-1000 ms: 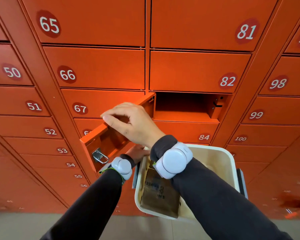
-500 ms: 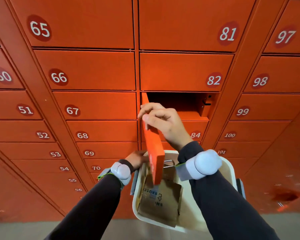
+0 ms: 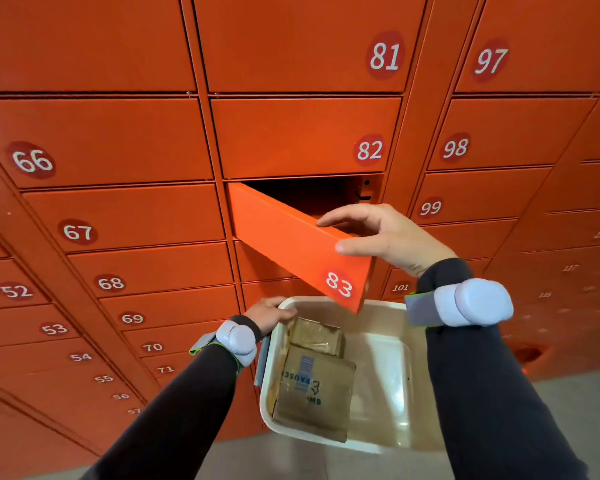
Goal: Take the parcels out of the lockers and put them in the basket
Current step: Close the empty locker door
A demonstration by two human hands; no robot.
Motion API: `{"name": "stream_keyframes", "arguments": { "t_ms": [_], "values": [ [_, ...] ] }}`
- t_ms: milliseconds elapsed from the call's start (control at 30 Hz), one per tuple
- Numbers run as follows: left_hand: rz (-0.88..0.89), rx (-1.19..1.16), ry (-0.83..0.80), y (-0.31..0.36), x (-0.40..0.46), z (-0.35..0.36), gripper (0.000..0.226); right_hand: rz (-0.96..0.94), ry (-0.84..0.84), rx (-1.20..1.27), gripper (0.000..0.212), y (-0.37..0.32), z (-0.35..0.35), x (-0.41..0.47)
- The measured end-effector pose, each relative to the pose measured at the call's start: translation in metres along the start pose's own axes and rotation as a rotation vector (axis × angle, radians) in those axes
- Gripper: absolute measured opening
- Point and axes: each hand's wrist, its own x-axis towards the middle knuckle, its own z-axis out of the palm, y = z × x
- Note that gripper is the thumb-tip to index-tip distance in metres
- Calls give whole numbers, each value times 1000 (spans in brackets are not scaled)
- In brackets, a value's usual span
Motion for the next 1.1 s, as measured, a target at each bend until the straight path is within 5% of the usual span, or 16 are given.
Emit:
{"name": "stream_keyframes", "arguments": {
  "t_ms": [300, 467, 733, 1100],
  "values": [
    [16, -58, 22, 14, 10, -1, 23, 57, 620, -132, 29, 48, -7, 8],
    [41, -79, 32, 19, 12, -5, 11, 102, 722, 79, 54, 64, -6, 21],
    [46, -84, 79, 18, 12, -14, 9, 160, 808, 37, 25, 82, -6, 38],
    [56, -39, 98, 8, 15, -22, 15, 186, 1004, 58, 39, 94, -1, 50]
  ]
}}
